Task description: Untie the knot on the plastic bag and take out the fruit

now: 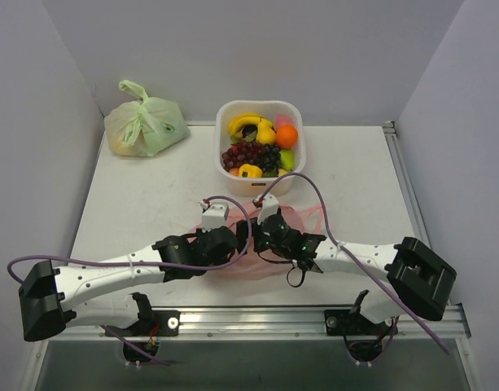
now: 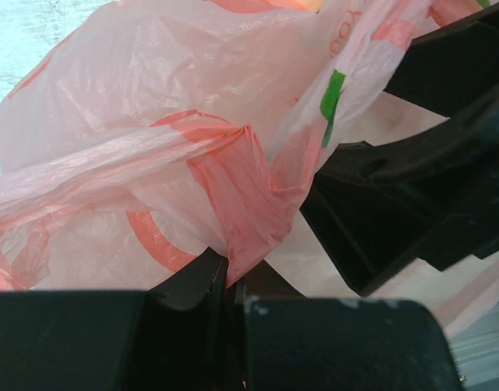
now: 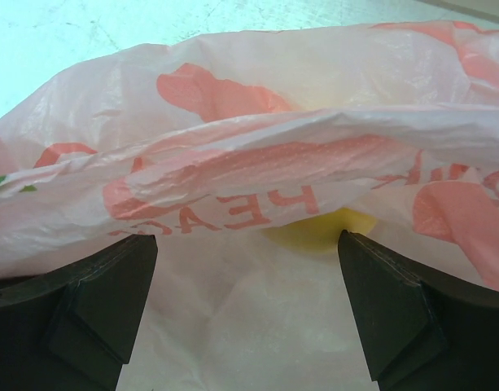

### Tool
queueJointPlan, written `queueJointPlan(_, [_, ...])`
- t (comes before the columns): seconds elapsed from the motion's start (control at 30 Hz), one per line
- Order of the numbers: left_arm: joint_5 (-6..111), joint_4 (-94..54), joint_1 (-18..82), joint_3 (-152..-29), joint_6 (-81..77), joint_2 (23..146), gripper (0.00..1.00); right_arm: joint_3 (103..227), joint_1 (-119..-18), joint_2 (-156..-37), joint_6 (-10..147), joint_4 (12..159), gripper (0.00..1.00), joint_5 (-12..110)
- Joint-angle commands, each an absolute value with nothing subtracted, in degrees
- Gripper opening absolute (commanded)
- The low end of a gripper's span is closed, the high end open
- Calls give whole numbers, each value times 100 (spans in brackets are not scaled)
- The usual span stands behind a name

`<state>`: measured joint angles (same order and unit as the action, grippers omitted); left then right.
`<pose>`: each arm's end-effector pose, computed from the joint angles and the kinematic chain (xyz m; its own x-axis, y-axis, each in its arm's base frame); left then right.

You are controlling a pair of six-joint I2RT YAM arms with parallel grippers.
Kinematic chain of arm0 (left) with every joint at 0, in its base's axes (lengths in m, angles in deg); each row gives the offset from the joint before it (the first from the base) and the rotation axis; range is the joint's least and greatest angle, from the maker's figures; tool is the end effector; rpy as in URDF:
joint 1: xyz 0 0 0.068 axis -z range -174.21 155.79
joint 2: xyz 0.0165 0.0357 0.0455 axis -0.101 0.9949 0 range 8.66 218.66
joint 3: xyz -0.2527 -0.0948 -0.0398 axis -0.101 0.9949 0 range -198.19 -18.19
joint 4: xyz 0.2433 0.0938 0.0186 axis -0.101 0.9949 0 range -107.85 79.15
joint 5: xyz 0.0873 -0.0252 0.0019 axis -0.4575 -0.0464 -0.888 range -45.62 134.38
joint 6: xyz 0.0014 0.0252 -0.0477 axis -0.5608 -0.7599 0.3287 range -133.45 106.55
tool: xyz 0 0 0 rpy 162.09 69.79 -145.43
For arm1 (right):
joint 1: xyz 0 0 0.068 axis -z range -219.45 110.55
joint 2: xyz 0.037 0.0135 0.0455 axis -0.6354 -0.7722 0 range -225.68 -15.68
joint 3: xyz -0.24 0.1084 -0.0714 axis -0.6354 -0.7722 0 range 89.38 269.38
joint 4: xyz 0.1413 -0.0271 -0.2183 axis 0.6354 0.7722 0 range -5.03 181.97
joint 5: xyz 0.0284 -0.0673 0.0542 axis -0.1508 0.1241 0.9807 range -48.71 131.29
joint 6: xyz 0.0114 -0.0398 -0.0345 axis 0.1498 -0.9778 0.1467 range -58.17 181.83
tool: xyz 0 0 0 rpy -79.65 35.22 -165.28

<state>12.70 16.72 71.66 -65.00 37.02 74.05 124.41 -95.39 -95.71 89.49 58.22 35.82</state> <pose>0.1085 -0.1966 0.2488 -0.7080 -0.0253 -0.7058 0.1599 0.9676 -0.1951 0.1673 0.2415 0.2085 -0.5148 0.0638 -0.8549 -0.6040 0.6808 0.4145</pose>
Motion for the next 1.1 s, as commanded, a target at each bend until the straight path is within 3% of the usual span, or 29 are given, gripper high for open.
queueJointPlan(0.0, [1353,1687,7136,-6662,3709,7423,0,12779,-9613,-9715,8740,5982,100,2873])
queueJointPlan(0.3, [1309,1687,7136,-6785,3664,7318,0,12990,-9649,-10102,8793,5948,99,1923])
queueJointPlan(0.73, [1555,1661,7136,-7224,3383,7467,0,12674,-9526,-11051,8222,3400,99,2442])
queueJointPlan(0.83, [1555,1661,7145,-7207,3383,7467,0,12753,-9482,-11271,8187,3303,91,2398])
queueJointPlan(0.93, [1415,1678,7136,-7128,3366,7449,0,12762,-9464,-11298,8195,3355,65,2468])
queueJointPlan(0.97, [1380,1678,7127,-7102,3322,7432,0,12736,-9464,-11263,8204,3381,51,2538])
queueJointPlan(1.07, [1169,1678,7075,-6988,3234,7388,0,12586,-9473,-11017,8239,3495,31,2687])
